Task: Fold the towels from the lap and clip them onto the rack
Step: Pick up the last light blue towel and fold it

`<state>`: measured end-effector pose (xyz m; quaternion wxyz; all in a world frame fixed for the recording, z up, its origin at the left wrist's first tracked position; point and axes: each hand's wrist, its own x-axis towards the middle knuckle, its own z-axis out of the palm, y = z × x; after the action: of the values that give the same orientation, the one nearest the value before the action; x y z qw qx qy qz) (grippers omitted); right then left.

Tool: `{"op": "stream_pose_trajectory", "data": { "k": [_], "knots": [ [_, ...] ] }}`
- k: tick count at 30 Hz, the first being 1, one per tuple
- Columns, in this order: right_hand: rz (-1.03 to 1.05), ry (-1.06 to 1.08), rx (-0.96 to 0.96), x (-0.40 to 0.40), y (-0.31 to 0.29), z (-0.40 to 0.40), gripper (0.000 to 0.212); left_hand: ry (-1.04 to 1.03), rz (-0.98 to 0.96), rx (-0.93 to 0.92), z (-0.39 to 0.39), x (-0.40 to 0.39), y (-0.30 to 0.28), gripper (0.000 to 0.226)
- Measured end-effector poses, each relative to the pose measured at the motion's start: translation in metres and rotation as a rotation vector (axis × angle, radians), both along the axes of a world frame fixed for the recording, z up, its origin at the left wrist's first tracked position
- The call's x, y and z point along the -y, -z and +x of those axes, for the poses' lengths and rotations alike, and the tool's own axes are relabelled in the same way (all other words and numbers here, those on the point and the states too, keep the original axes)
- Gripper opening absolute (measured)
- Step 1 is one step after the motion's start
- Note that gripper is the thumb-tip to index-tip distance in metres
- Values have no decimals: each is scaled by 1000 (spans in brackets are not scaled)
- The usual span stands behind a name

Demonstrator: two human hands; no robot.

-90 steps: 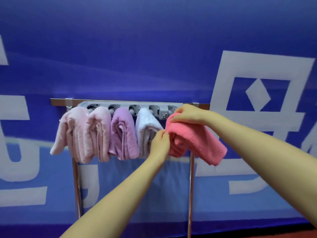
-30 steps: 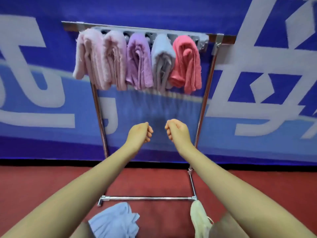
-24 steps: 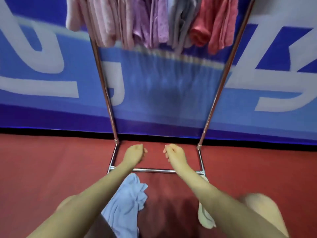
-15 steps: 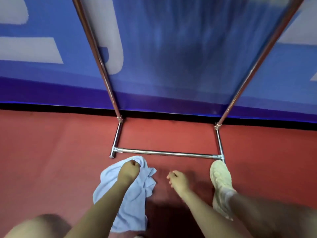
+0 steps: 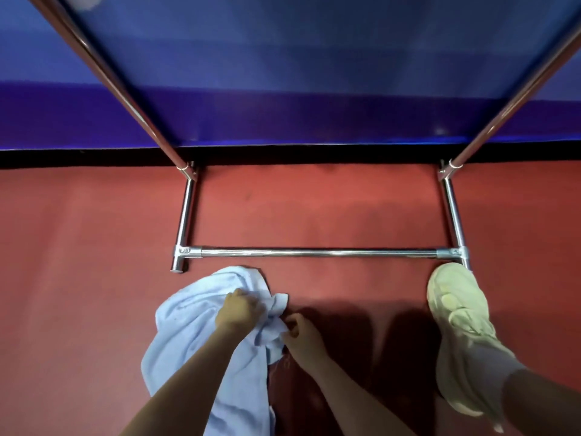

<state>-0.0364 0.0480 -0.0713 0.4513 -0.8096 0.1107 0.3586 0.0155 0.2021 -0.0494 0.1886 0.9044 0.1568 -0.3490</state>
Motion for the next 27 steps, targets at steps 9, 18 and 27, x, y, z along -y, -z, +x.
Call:
{"op": "stream_pose_trajectory", "data": {
  "k": [9,18,27],
  "knots": [
    [427,497,80,3,-77,39,21,-600,-363,329,58,5,-122,25],
    [417,454,470,39,-321,75,27,-732,-896,542,32,30,-342,29],
    [132,95,863,102,-435,-5,36,-1005,-1249,610,-69,52,-430,23]
  ]
}}
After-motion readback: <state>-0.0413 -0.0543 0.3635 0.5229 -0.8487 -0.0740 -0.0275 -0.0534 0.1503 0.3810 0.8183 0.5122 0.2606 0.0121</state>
